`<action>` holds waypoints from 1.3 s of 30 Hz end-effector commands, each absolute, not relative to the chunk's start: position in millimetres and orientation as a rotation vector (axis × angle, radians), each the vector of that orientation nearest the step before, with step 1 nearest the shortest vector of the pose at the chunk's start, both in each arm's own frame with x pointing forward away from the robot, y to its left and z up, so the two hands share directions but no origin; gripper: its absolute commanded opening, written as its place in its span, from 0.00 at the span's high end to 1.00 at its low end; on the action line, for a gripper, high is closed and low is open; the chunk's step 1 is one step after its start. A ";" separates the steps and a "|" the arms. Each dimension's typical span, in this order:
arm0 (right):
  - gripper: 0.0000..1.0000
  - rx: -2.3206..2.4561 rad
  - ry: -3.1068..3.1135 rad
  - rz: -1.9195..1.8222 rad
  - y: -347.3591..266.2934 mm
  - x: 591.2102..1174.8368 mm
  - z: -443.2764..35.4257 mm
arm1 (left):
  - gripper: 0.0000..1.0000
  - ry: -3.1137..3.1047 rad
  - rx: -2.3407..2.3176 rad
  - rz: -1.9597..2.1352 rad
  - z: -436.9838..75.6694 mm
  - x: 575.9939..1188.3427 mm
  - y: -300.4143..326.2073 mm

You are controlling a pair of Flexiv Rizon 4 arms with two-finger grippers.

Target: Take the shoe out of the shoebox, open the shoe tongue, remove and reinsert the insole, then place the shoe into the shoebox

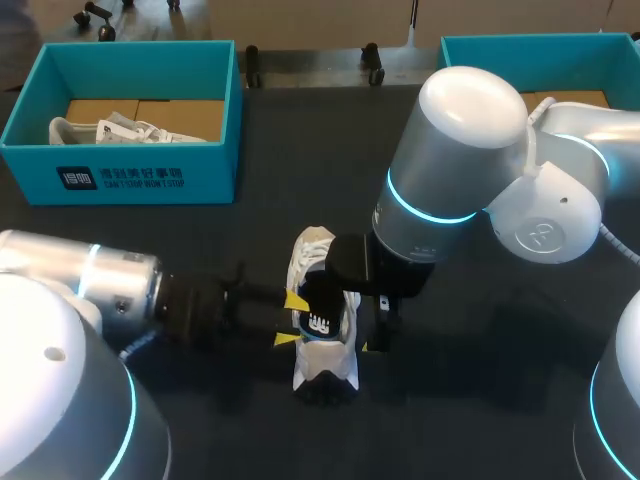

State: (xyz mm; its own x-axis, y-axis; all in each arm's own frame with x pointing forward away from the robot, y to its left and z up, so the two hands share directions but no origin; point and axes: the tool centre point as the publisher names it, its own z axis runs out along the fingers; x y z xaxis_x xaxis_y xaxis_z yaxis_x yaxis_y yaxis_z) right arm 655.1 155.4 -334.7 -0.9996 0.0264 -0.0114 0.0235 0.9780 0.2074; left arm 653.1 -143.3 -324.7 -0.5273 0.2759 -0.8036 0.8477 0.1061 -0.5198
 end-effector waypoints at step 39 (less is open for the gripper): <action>0.00 0.035 3.117 0.355 58.4 640.2 -313.7 | 1.00 2.465 1.534 -0.929 -273.4 656.0 -35.2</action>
